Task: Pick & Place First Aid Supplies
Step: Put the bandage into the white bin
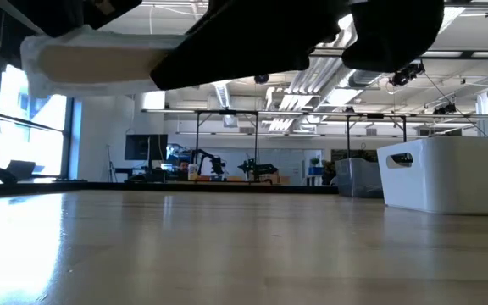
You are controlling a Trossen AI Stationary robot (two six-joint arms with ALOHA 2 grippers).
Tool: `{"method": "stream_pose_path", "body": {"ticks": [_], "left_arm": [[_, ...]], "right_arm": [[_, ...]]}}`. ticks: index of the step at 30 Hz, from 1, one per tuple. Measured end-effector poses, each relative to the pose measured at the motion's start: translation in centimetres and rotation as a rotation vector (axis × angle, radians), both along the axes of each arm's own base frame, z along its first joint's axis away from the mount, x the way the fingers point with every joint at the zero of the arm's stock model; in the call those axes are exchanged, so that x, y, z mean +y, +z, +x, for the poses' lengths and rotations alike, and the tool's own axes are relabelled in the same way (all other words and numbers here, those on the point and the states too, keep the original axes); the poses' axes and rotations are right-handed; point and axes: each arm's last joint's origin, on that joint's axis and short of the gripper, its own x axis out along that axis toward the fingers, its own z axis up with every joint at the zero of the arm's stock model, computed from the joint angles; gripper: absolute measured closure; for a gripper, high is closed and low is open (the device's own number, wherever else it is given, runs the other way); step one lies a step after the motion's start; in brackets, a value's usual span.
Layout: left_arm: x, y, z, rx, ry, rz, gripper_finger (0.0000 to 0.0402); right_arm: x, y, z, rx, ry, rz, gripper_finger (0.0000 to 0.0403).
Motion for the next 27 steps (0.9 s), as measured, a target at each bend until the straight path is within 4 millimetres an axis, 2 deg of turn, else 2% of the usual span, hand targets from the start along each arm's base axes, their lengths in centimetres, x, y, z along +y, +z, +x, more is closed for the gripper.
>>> {"method": "stream_pose_path", "body": {"ticks": [5,8,14,20,24,27], "left_arm": [[0.4,0.0,0.1,0.012,0.011,0.012,0.0401],[0.6,0.3,0.0,0.047,0.021,0.033,0.0401],[0.7,2.5,-0.3,0.103,0.056,0.045,0.0401],[0.5,3.5,-0.5,0.173,0.054,-0.040,0.0389],[0.7,3.5,-1.7,0.298,0.118,-0.023,0.0358],[0.2,3.4,-3.3,0.384,0.153,-0.006,0.0340]], "right_arm": [[0.1,-0.2,-0.1,0.025,-0.014,0.037,0.0392],[0.1,-0.2,-0.2,0.034,-0.033,0.047,0.0388],[0.3,0.0,-0.8,0.068,-0.047,0.060,0.0398],[0.3,0.3,-1.0,0.084,-0.070,0.077,0.0400],[-0.7,1.4,-2.4,0.176,-0.178,0.069,0.0401],[-1.8,3.3,-4.5,0.244,-0.314,0.045,0.0402]]}}
